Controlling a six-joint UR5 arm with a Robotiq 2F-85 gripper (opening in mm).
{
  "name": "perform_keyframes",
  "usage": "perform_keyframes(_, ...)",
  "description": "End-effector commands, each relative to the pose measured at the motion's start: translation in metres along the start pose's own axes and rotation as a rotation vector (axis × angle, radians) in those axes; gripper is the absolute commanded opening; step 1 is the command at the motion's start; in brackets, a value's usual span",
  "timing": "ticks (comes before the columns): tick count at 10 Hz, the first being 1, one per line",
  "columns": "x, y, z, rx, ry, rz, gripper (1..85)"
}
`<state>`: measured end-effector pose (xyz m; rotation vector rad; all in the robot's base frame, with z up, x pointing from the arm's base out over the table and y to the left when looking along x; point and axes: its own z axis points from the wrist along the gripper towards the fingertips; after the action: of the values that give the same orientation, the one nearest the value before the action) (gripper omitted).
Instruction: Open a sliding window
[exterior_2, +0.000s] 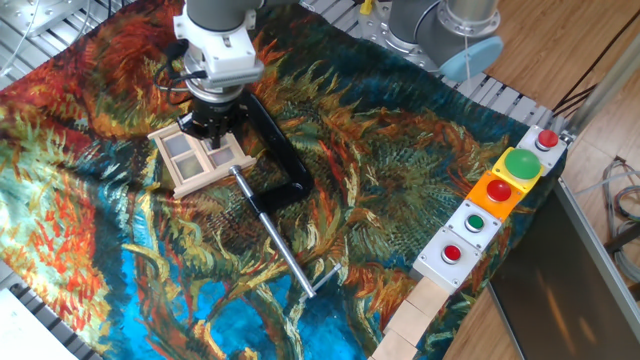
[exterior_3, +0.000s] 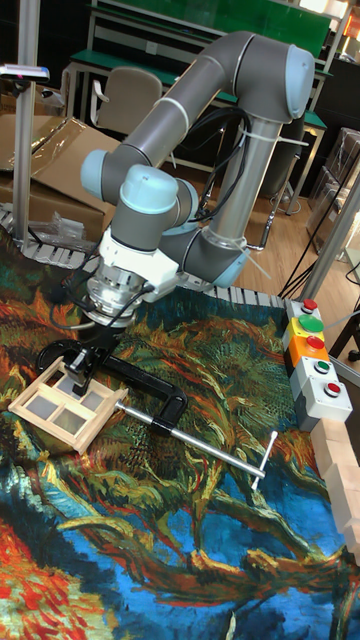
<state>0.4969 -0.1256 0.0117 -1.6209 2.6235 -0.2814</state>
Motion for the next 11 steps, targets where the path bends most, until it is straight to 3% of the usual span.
perform_keyframes(1,-0.007,0.002,0.002,0.005,-0.012,0.013,1.3)
perform_keyframes(7,-0.020,0.006,-0.009,-0.012,-0.029,0.027,1.3)
perform_keyframes(9,-0.013,0.001,-0.014,-0.001,0.008,0.019,1.3)
perform_keyframes(11,0.005,-0.006,-0.018,-0.006,0.033,0.000,1.3)
